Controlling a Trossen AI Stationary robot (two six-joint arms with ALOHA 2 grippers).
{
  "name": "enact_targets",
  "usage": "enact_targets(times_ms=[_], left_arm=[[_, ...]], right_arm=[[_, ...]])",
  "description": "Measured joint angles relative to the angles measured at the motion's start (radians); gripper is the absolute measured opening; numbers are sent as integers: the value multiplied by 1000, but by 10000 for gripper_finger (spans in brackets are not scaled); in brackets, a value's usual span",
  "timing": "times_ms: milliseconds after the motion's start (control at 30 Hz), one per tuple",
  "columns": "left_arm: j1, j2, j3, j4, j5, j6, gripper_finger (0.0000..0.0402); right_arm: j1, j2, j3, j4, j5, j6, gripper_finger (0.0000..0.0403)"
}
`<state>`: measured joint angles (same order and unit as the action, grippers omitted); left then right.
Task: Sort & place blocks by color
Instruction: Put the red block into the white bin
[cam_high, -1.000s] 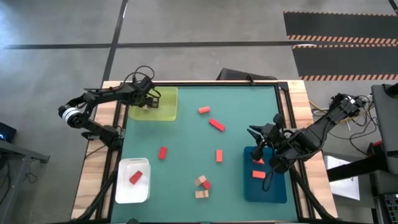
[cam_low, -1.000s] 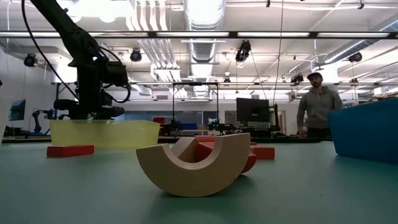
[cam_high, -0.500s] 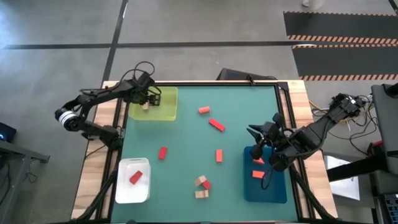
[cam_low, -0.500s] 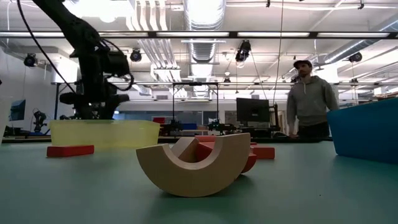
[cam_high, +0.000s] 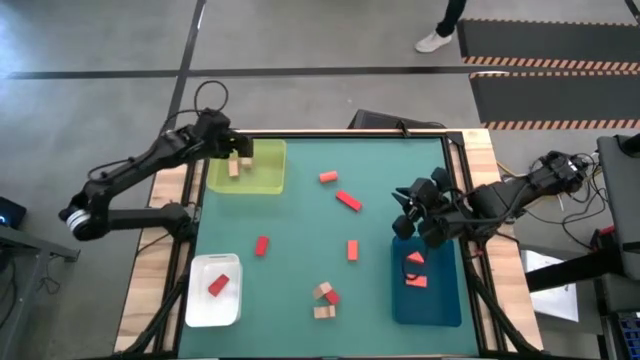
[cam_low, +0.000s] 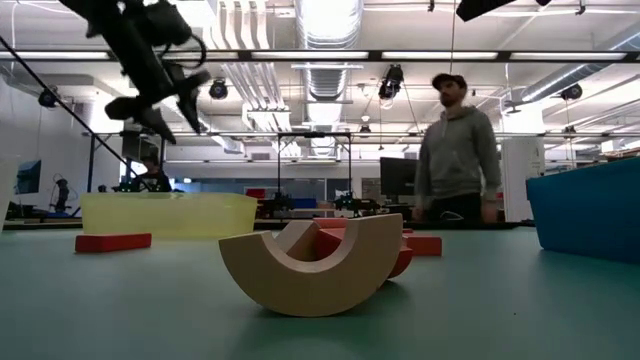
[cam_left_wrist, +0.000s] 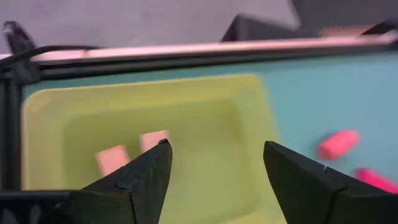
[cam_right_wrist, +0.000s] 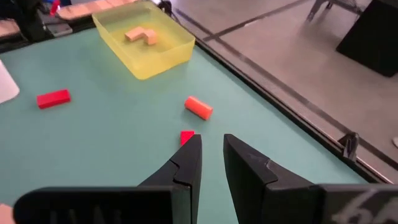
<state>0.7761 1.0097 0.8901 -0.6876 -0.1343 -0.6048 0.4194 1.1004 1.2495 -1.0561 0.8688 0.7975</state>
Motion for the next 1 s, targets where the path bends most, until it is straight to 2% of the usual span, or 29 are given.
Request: enact_targets(times_ms=[167,433,733,1000], left_arm=[[-82,-77,33,6,4,-68,238],[-255,-117,87,103,11,-121,238],[-412,-98,83,331,10,-195,238],[-502,-55,82,517,9,-230,238]], right_arm=[[-83,0,24,53,-103,-112,59],[-245,0,36,262,-312,-319,59],[-426,21,36,308,-520,-343,59],[-572,125,36,315,-717,-345,59]])
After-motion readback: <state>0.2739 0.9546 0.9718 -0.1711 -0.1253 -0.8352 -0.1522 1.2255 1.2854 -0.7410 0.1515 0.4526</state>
